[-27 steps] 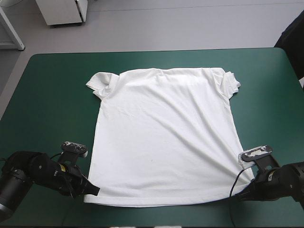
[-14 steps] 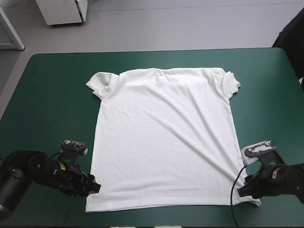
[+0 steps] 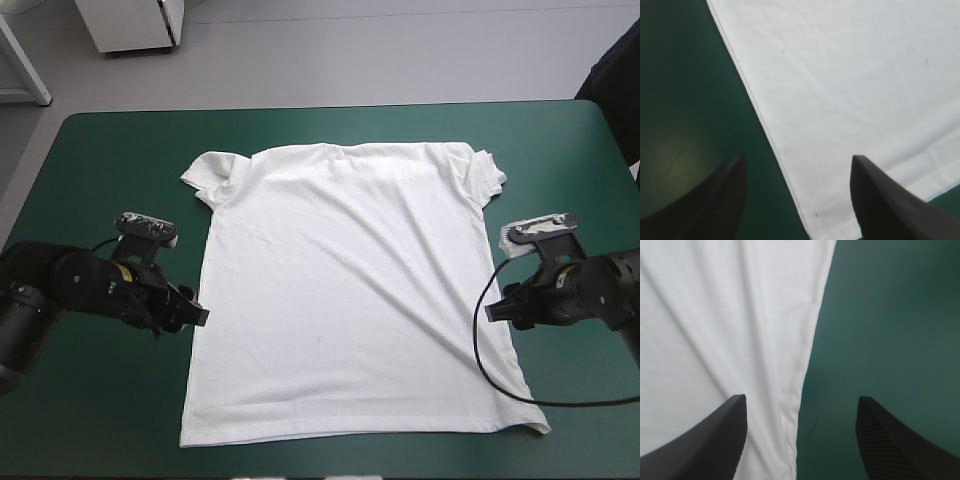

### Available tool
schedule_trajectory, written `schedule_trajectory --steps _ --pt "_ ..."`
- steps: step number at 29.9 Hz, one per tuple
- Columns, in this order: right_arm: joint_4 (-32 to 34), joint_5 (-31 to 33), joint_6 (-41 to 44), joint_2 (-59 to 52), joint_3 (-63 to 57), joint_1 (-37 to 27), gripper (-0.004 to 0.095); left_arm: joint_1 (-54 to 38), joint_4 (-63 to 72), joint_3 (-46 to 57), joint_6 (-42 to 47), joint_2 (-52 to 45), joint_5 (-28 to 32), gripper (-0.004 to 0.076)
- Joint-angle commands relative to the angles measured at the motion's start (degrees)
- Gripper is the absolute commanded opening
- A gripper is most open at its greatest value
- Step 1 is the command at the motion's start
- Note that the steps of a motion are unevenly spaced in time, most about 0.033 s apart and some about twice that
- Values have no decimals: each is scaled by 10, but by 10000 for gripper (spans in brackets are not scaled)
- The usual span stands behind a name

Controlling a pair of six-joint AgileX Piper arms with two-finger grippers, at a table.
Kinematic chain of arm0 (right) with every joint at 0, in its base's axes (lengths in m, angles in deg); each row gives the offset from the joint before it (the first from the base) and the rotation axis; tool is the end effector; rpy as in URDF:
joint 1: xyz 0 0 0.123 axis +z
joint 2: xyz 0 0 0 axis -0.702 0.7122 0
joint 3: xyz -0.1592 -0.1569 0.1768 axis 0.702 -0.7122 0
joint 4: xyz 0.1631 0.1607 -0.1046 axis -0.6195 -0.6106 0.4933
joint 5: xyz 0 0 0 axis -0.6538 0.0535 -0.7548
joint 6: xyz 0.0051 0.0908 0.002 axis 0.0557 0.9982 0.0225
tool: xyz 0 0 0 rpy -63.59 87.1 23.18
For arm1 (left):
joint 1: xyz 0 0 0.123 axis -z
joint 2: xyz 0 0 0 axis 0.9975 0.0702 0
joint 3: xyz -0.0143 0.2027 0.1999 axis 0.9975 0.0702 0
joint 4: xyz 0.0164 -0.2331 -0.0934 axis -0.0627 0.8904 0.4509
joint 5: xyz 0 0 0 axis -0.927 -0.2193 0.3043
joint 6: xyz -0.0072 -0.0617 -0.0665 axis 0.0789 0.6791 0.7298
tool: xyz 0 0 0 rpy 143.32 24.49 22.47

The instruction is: Fold the cloth

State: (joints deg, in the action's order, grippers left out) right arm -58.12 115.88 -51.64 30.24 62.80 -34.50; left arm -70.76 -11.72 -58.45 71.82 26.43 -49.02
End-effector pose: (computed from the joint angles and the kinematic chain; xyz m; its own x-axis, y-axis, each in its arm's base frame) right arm 0.1853 0.0299 0.3430 -0.8485 -0.2586 -0.4618 -0.2513 0.9647 -0.0786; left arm 0.1822 -0.0623 0.3551 -0.8494 0.3127 -0.4251 0.3831 0.9194 -0.0891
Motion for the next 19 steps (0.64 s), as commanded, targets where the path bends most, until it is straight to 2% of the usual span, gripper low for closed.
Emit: schedule_trajectory --steps 1,4,10,15,19 --pt "-27 7 -3 15 50 0 594 0 10 -56 -10 18 -29 446" --pt "-21 18 -17 8 70 0 558 0 30 -72 -10 16 -29 433" --pt "-36 -9 -18 -36 81 0 530 0 77 -79 -8 3 -26 377" --pt "-92 55 -13 -49 78 4 531 0 109 -79 -22 -4 -29 336" --pt "-79 64 -12 -62 57 29 531 0 105 -79 -22 -13 -30 335"
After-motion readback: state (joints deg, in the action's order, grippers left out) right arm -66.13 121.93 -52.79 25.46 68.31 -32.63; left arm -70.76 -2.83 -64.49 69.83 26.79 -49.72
